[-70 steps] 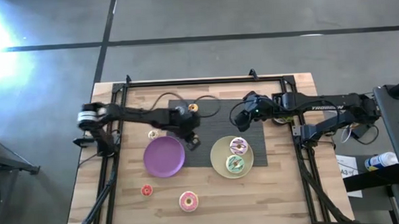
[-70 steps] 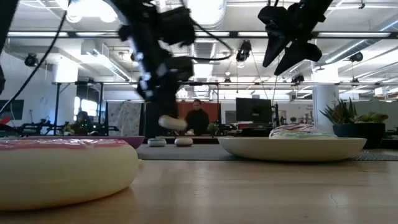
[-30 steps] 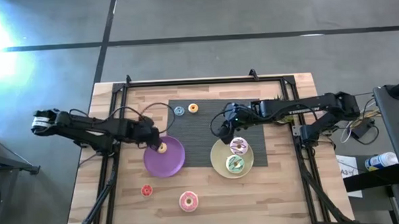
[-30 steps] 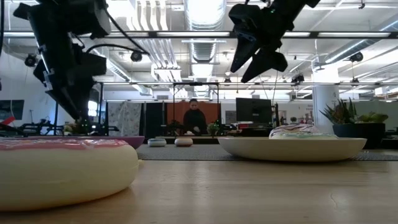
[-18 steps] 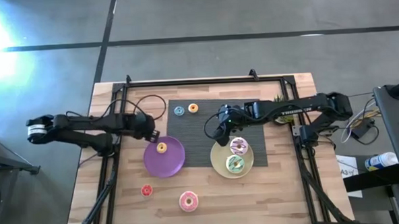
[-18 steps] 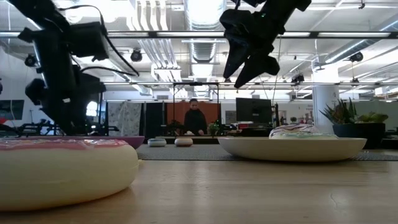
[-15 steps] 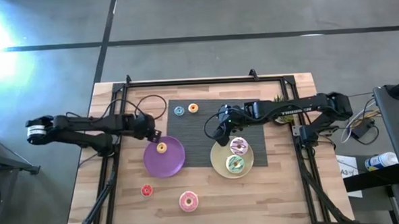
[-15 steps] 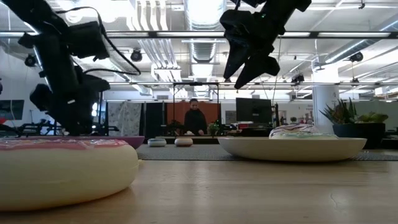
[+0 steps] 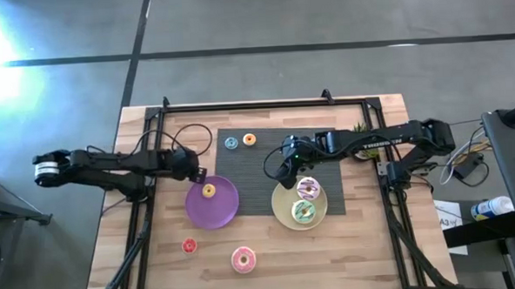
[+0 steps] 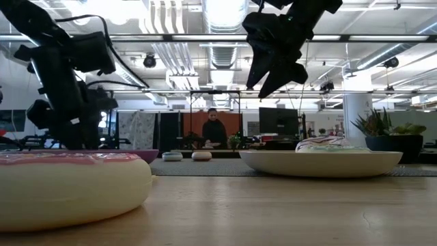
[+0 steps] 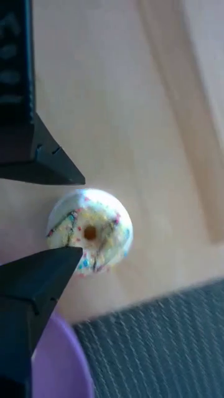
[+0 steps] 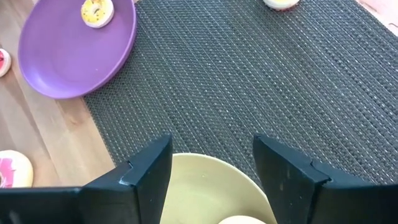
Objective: Pick & Place donuts
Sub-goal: Put the small white donut on the purple plate
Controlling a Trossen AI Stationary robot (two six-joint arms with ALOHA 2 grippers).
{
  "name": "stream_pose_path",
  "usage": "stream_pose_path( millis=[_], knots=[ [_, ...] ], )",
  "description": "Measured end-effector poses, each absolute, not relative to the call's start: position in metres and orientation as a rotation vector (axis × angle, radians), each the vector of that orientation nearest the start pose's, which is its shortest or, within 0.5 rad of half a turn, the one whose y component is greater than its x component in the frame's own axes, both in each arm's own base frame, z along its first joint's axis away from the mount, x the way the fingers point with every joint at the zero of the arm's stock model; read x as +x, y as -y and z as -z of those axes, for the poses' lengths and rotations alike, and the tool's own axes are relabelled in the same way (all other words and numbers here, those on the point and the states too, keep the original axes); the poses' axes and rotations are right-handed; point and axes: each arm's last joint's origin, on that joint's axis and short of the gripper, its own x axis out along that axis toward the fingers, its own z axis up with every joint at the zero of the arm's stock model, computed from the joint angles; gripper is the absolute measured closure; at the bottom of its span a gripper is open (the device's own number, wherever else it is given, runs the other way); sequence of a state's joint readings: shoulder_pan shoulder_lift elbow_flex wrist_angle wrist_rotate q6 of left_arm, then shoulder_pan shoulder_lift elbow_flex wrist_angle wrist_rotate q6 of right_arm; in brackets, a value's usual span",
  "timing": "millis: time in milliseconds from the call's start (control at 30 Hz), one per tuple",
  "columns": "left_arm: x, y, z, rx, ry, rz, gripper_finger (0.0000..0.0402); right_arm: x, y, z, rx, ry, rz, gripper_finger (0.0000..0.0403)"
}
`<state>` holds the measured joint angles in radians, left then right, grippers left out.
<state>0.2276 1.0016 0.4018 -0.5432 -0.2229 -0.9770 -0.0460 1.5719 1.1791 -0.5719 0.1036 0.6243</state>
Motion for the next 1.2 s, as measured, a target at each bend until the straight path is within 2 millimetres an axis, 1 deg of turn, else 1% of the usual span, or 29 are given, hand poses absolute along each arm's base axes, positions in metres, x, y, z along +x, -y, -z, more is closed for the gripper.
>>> stream_pose_path(
  millis=[100,233,333,533,633,700,733,800,900,1000,1100,1200],
  knots=[
    [0.152,-0.043,-0.152,-0.833,-0.807,-0.928,0.0284,0.324,0.018,-0.249,0.545,-0.892,0.434,0.0188],
    [0.153,-0.045,-0.149,-0.813,-0.814,-0.933,0.0318,0.324,0.018,-0.249,0.546,-0.891,0.435,0.0188],
    [0.15,-0.045,-0.14,-0.814,-0.84,-0.943,0.0328,0.324,0.018,-0.249,0.546,-0.891,0.435,0.0188],
    [0.146,-0.043,-0.124,-0.857,-0.81,-0.935,0.0334,0.323,0.018,-0.249,0.549,-0.89,0.436,0.0188],
    [0.148,-0.044,-0.126,-0.884,-0.764,-0.929,0.0354,0.323,0.018,-0.249,0.549,-0.891,0.437,0.0188],
    [0.148,-0.044,-0.127,-0.889,-0.748,-0.923,0.0378,0.323,0.018,-0.249,0.548,-0.892,0.437,0.0188],
    [0.149,-0.044,-0.13,-0.891,-0.737,-0.917,0.0389,0.323,0.018,-0.248,0.548,-0.893,0.437,0.0188],
    [0.152,-0.045,-0.138,-0.894,-0.708,-0.896,0.0395,0.323,0.018,-0.248,0.548,-0.897,0.438,0.0188],
    [0.158,-0.047,-0.158,-0.858,-0.639,-0.883,0.0399,0.322,0.018,-0.248,0.546,-0.909,0.442,0.0188],
    [0.161,-0.045,-0.177,-0.798,-0.668,-0.82,0.04,0.321,0.018,-0.247,0.544,-0.924,0.446,0.0188],
    [0.164,-0.035,-0.195,-0.797,-0.768,-0.67,0.04,0.32,0.018,-0.246,0.542,-0.935,0.45,0.0188],
    [0.162,-0.015,-0.201,-0.773,-0.928,-0.564,0.0401,0.319,0.018,-0.246,0.541,-0.943,0.452,0.0188]
  ],
)
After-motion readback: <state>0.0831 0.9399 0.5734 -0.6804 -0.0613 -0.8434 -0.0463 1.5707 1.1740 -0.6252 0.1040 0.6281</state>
